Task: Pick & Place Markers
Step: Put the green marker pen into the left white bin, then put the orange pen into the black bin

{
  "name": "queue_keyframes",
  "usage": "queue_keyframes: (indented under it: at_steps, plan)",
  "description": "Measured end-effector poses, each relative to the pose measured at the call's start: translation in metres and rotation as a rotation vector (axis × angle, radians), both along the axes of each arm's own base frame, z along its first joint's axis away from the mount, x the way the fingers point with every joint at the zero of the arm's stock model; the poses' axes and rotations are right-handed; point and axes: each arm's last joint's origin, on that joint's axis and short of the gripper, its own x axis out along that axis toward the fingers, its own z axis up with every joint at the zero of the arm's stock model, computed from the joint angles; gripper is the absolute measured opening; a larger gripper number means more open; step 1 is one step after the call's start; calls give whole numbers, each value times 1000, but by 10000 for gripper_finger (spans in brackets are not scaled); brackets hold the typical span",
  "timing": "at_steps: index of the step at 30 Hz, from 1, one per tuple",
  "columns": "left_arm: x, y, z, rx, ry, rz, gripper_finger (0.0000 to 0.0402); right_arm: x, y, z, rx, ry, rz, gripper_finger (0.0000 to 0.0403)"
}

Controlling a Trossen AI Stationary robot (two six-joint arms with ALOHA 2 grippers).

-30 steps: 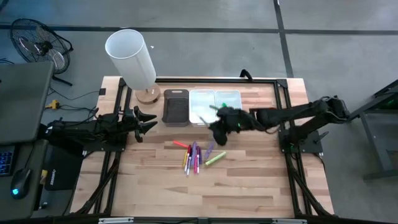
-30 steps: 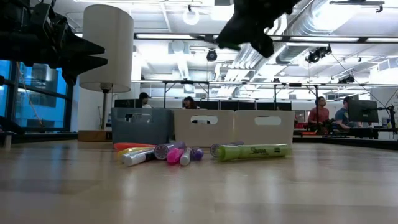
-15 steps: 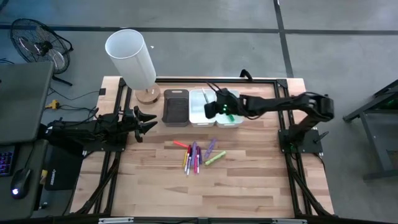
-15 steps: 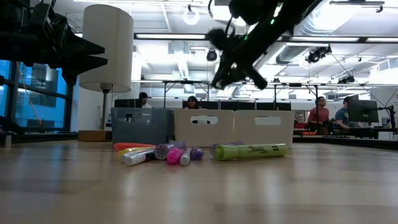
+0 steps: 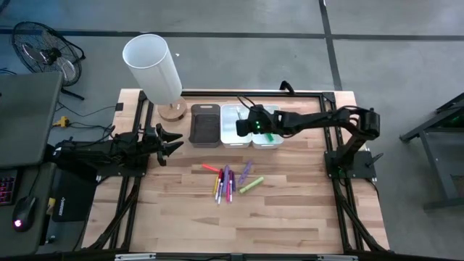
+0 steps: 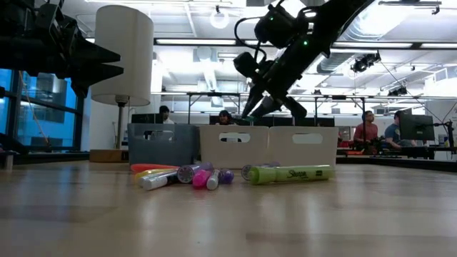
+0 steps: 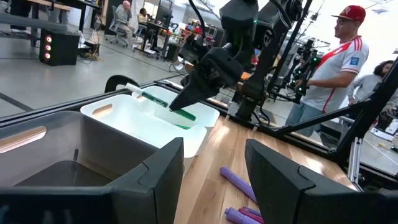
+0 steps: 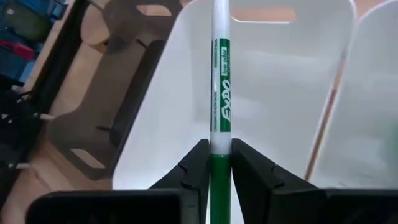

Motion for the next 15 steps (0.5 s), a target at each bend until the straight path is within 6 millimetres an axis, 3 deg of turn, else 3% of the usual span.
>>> queue_keyframes:
  at_steps: [10,15]
  plan:
    - [0,0,0,0,0,0,170,-3,-1,-6,13,59,5,114]
    - [0,0,0,0,0,0,170,-2,3,3,-3,23,112,142]
